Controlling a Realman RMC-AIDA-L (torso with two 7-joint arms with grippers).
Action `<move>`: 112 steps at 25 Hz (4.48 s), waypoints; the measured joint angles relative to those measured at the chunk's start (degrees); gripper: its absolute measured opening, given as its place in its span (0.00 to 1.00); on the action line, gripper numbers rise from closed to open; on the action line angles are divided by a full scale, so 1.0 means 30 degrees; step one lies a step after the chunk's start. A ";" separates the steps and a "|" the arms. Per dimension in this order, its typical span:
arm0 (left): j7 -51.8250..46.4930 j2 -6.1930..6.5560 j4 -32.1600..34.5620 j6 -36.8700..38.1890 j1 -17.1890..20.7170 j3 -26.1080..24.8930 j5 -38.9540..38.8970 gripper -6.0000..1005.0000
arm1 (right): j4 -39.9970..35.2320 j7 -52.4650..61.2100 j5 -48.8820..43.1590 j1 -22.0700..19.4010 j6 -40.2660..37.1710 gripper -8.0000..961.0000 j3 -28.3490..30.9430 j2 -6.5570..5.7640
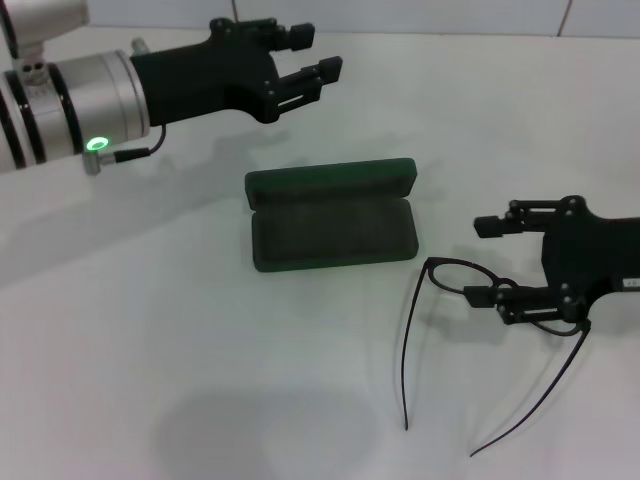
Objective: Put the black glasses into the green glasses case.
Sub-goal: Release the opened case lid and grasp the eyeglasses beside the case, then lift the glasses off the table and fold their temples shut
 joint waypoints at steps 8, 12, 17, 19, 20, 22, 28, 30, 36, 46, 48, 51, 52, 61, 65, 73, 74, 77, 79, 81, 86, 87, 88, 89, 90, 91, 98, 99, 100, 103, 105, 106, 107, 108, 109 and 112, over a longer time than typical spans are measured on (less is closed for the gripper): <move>-0.0490 -0.0017 -0.1057 0.0450 0.0284 0.0041 -0.0105 0.49 | -0.3433 0.6980 -0.6727 0.0907 -0.0078 0.69 -0.0141 0.0073; -0.0554 0.0049 -0.1264 0.0474 0.0319 0.0027 -0.0137 0.49 | -0.3446 0.8475 -0.8531 0.1475 0.0117 0.66 -0.1065 0.0128; -0.0575 0.0065 -0.1379 0.0476 0.0277 0.0006 -0.0013 0.49 | -0.3551 0.9429 -0.9648 0.1862 0.0480 0.63 -0.1541 0.0198; -0.0683 0.0069 -0.1386 0.0467 0.0272 -0.0043 0.0007 0.49 | -0.3381 0.9547 -0.9729 0.2011 0.0677 0.62 -0.1728 0.0204; -0.0759 0.0079 -0.1385 0.0464 0.0272 -0.0065 0.0016 0.49 | -0.3331 0.9606 -0.9794 0.2062 0.0722 0.62 -0.1782 0.0204; -0.0908 0.0117 -0.1386 0.0460 0.0263 -0.0084 0.0022 0.49 | -0.3255 0.9821 -1.0035 0.2190 0.0774 0.61 -0.1861 0.0210; -0.0938 0.0203 -0.1385 0.0473 0.0181 0.0022 0.0072 0.50 | -0.2616 1.1405 -1.1230 0.3278 0.0781 0.57 -0.2673 0.0214; -0.0875 0.0205 -0.1382 0.0475 0.0152 0.0028 0.0103 0.50 | -0.2335 1.1684 -1.1389 0.3663 0.0832 0.55 -0.3130 0.0223; -0.0801 0.0137 -0.1287 0.0487 0.0134 0.0060 0.0340 0.49 | -0.1724 1.2052 -1.1499 0.4465 0.1496 0.50 -0.4133 0.0264; -0.0867 0.0174 -0.1280 0.0663 0.0134 0.0007 0.0351 0.49 | -0.1544 1.2367 -1.1553 0.4870 0.1563 0.41 -0.4364 0.0246; -0.0872 0.0188 -0.1329 0.0664 0.0135 -0.0045 0.0352 0.49 | -0.1552 1.2428 -1.1706 0.4915 0.1496 0.38 -0.4366 0.0242; -0.0888 0.0200 -0.1371 0.0664 0.0161 -0.0055 0.0351 0.49 | -0.1588 1.2749 -1.2106 0.5046 0.1288 0.34 -0.4367 0.0240; -0.0881 0.0199 -0.1375 0.0664 0.0186 -0.0056 0.0352 0.49 | -0.1588 1.2837 -1.2205 0.5106 0.1229 0.32 -0.4367 0.0241; -0.0927 0.0195 -0.1349 0.0664 0.0223 -0.0021 0.0347 0.49 | -0.1550 1.2913 -1.2496 0.5220 0.1123 0.24 -0.4799 0.0245; -0.0933 0.0192 -0.1360 0.0667 0.0200 0.0063 0.0343 0.49 | -0.1541 1.2891 -1.2495 0.5165 0.1254 0.21 -0.4984 0.0252; -0.0798 0.0076 -0.1259 0.1180 0.0278 0.0028 0.0337 0.49 | -0.1930 1.2794 -1.2287 0.4837 0.1727 0.14 -0.5000 0.0230; -0.0797 0.0076 -0.1257 0.1325 0.0290 -0.0007 0.0322 0.49 | -0.2249 1.2747 -1.2255 0.4635 0.1728 0.14 -0.4889 0.0208; -0.0796 0.0076 -0.1258 0.1941 0.0351 -0.0082 0.0170 0.49 | -0.3375 1.2422 -1.2010 0.3884 0.1626 0.13 -0.4166 0.0168; -0.0794 0.0075 -0.1256 0.2635 0.0413 -0.0084 0.0068 0.49 | -0.4161 1.1336 -1.0817 0.2903 0.1381 0.13 -0.2699 0.0169; -0.0791 0.0072 -0.1263 0.3886 0.0500 -0.0091 -0.0163 0.49 | -0.4126 0.9485 -0.8725 0.2052 0.1215 0.12 -0.1031 0.0188; -0.0587 0.0103 -0.1361 0.7121 0.0755 -0.0118 -0.1272 0.49 | 0.0315 0.2561 -0.0667 0.0485 0.0373 0.12 0.2998 0.0079; -0.0551 0.0093 -0.1363 0.7497 0.0790 -0.0115 -0.1423 0.49 | 0.1885 0.1123 0.0578 0.0533 -0.0037 0.12 0.3621 0.0043; -0.0555 0.0083 -0.1417 0.7920 0.0813 -0.0112 -0.1585 0.49 | 0.3680 -0.0184 0.1521 0.0687 -0.0448 0.12 0.4276 0.0022; -0.0589 0.0068 -0.1525 0.8324 0.0784 -0.0083 -0.1772 0.49 | 0.5426 -0.1434 0.2243 0.0947 -0.0879 0.12 0.4856 0.0023; -0.0700 0.0072 -0.1772 0.8688 0.0636 -0.0043 -0.1922 0.49 | 0.6504 -0.2239 0.2534 0.1177 -0.1131 0.12 0.5207 0.0020; -0.0845 0.0090 -0.2129 0.8984 0.0388 -0.0003 -0.2024 0.49 | 0.7871 -0.3168 0.2798 0.1511 -0.1426 0.12 0.5655 0.0021; -0.1280 0.0205 -0.4714 1.0062 -0.1431 0.0065 -0.1954 0.49 | 1.1243 -0.5305 0.3128 0.2582 -0.2263 0.12 0.6061 0.0249; -0.1269 0.0200 -0.4828 1.0301 -0.1513 0.0069 -0.1940 0.49 | 1.1460 -0.5328 0.3142 0.2715 -0.2266 0.12 0.6043 0.0258; -0.1273 0.0177 -0.4897 1.0601 -0.1563 0.0080 -0.1927 0.49 | 1.1760 -0.5394 0.3163 0.2870 -0.2244 0.12 0.6038 0.0275; -0.1429 0.0130 -0.4981 1.1032 -0.1609 0.0365 -0.1907 0.49 | 1.2456 -0.5901 0.3366 0.3252 -0.2218 0.12 0.6041 0.0314; -0.1682 0.0132 -0.5040 1.1113 -0.1658 0.0817 -0.1896 0.49 | 1.2857 -0.6330 0.3596 0.3443 -0.2346 0.12 0.5971 0.0326; -0.1822 0.0138 -0.5050 1.1123 -0.1706 0.1097 -0.1893 0.49 | 1.2930 -0.6435 0.3656 0.3506 -0.2384 0.12 0.5897 0.0329; -0.1903 0.0142 -0.5053 1.1126 -0.1738 0.1282 -0.1871 0.49 | 1.2990 -0.6520 0.3703 0.3591 -0.2423 0.12 0.5794 0.0329; -0.1903 0.0142 -0.5053 1.1126 -0.1738 0.1282 -0.1871 0.49 | 1.3040 -0.6559 0.3721 0.3666 -0.2431 0.12 0.5696 0.0330; -0.2022 0.0136 -0.5057 1.1119 -0.1813 0.1503 -0.1675 0.49 | 1.3140 -0.6609 0.3764 0.3799 -0.2440 0.12 0.5535 0.0329; -0.2190 0.0080 -0.5102 1.1047 -0.1921 0.1556 -0.1313 0.49 | 1.3554 -0.6934 0.4234 0.4175 -0.2520 0.12 0.4576 0.0331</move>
